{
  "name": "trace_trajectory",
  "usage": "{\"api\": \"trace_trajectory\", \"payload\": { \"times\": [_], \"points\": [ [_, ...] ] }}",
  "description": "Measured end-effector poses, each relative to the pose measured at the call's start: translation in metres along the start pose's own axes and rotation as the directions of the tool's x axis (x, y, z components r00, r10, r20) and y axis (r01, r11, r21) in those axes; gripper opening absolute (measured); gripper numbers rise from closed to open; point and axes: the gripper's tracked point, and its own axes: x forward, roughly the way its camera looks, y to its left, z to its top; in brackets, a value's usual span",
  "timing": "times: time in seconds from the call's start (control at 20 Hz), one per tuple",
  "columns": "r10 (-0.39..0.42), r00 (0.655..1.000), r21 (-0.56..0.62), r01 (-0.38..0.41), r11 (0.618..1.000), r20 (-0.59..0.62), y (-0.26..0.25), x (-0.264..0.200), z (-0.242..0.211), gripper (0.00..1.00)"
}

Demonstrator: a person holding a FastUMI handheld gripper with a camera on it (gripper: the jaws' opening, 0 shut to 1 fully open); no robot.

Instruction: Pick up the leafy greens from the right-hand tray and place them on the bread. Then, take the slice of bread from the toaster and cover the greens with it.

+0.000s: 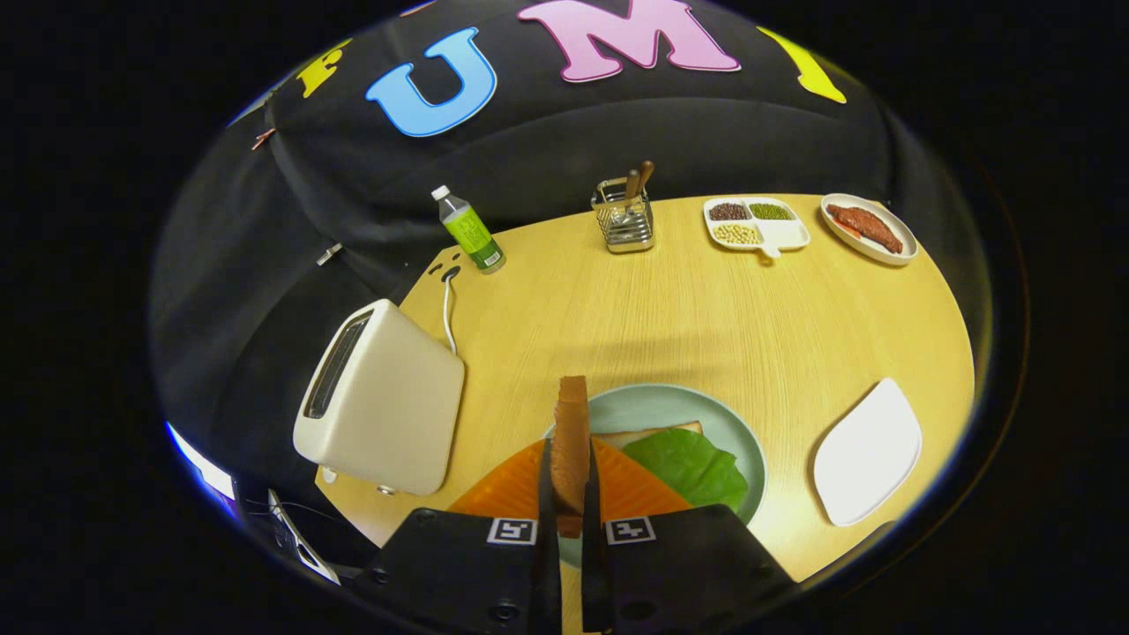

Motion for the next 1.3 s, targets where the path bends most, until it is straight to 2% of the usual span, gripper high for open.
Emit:
{"api": "trace_trajectory", "payload": {
  "times": [0.15, 0.25, 0.45, 0.5, 0.55, 0.7, 0.8, 1.05, 1.3],
  "points": [
    [-0.027, 1.0, 0.029, 0.026, 0.999, 0.005, -0.019, -0.001, -0.003, 0.14],
    [-0.044, 0.999, 0.051, 0.044, 0.998, -0.004, -0.032, -0.002, -0.007, 0.19],
    [-0.124, 0.992, 0.035, 0.125, 0.992, -0.029, -0.074, -0.004, -0.026, 0.47],
    [-0.14, 0.99, 0.016, 0.14, 0.99, -0.03, -0.081, -0.005, -0.03, 0.59],
    [-0.145, 0.989, 0.002, 0.145, 0.989, -0.026, -0.086, -0.007, -0.031, 0.64],
    [-0.152, 0.988, -0.019, 0.152, 0.988, 0.017, -0.097, -0.018, -0.022, 0.91],
    [-0.155, 0.986, -0.038, 0.158, 0.987, 0.064, -0.101, -0.031, -0.011, 0.99],
    [-0.183, 0.956, -0.098, 0.209, 0.973, 0.228, -0.11, -0.089, 0.026, 0.99],
    [-0.212, 0.895, -0.129, 0.282, 0.951, 0.393, -0.104, -0.165, 0.065, 0.99]
  ]
}}
